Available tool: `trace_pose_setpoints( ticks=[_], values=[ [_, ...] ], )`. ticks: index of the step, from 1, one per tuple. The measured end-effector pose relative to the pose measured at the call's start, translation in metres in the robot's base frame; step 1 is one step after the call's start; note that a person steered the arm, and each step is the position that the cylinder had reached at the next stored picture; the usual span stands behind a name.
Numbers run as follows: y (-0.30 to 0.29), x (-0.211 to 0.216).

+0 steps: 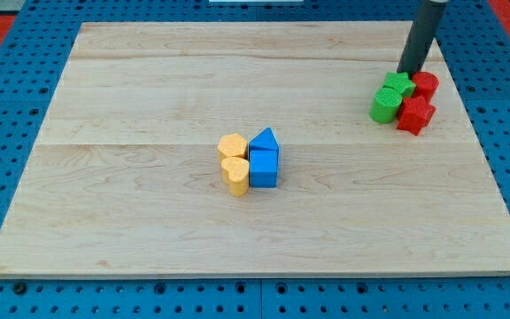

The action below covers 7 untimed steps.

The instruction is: Move your arm towards the yellow heart

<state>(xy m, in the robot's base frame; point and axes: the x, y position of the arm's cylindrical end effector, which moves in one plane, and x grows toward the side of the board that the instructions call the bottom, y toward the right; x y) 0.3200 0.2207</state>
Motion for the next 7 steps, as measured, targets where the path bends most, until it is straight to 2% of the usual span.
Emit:
trace_pose_setpoints(
  ticks=[2, 3, 4, 5, 6, 7],
  values=[
    [0.0, 0.003],
    [-0.006, -0.014],
    [-0.037, -0.036],
    [-0.092, -0.038],
    [-0.131, -0.033],
    [-0.134, -0.013]
  ],
)
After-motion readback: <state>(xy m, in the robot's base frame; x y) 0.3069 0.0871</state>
